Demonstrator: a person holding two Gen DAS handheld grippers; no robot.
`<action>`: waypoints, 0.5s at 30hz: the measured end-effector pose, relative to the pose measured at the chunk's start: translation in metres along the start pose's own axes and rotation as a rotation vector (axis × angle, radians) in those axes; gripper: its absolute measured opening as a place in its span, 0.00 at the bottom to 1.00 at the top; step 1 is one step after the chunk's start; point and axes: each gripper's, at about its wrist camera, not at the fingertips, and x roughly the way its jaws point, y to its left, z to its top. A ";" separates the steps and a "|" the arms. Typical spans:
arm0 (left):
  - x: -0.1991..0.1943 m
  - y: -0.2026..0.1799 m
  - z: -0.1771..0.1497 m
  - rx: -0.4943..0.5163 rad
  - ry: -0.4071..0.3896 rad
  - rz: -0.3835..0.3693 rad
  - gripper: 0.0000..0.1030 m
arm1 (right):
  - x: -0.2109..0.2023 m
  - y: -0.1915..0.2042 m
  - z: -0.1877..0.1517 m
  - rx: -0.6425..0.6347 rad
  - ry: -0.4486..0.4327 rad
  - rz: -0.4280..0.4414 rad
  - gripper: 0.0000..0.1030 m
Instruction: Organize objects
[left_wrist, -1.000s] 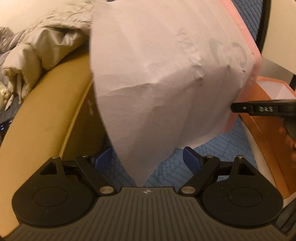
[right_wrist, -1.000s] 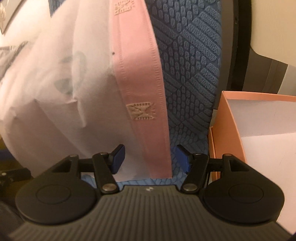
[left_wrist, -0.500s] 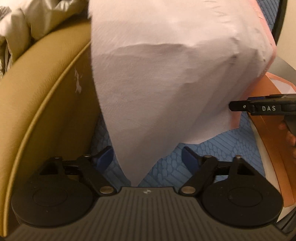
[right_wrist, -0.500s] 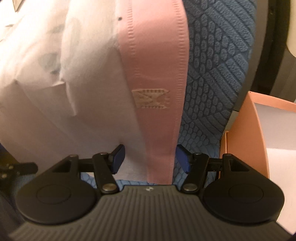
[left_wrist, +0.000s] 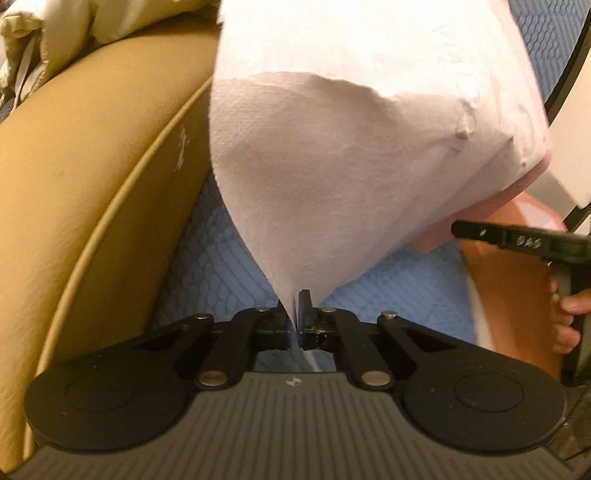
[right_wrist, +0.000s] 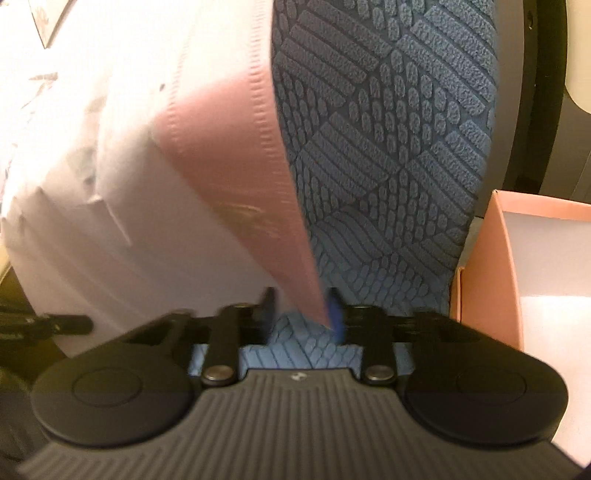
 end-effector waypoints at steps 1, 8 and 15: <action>-0.005 0.001 0.000 -0.009 0.000 -0.011 0.03 | -0.003 0.002 -0.001 -0.011 0.004 -0.006 0.15; -0.048 -0.003 -0.011 -0.066 -0.016 -0.070 0.03 | -0.043 0.006 0.000 0.010 -0.014 0.029 0.11; -0.096 -0.009 -0.038 -0.106 -0.025 -0.128 0.03 | -0.091 0.007 -0.025 0.037 -0.006 0.036 0.07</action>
